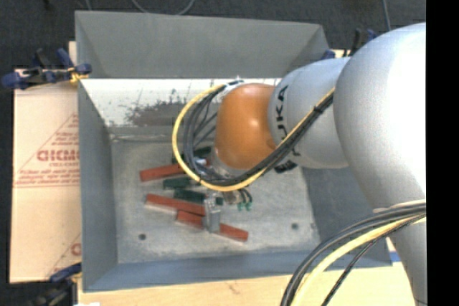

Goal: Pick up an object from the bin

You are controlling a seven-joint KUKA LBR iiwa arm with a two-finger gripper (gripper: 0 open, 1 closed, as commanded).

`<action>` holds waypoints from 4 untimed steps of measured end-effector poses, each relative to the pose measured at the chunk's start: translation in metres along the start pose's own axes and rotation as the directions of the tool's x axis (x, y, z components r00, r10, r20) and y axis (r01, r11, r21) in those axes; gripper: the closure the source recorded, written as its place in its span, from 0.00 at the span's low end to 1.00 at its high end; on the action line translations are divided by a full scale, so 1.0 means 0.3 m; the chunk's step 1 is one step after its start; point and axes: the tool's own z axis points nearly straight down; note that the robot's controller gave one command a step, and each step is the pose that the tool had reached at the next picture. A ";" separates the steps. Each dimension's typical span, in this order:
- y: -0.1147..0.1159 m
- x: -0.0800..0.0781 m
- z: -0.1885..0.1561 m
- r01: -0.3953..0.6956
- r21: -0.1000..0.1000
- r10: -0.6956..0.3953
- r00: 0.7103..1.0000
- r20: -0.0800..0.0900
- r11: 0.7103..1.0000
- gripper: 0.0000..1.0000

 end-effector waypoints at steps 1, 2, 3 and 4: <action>0.147 0.022 -0.106 -0.231 -0.003 0.231 0.973 -0.003 0.973 0.00; 0.086 0.056 -0.134 -0.435 0.002 0.435 0.901 -0.006 0.901 0.00; 0.081 0.050 -0.006 -0.537 -0.002 0.537 0.844 0.002 0.844 0.00; 0.079 0.045 -0.009 -0.535 0.000 0.535 0.845 -0.001 0.845 0.00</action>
Offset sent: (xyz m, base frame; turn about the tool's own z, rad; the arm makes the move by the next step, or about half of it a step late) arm -0.0138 0.0411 0.0304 0.2380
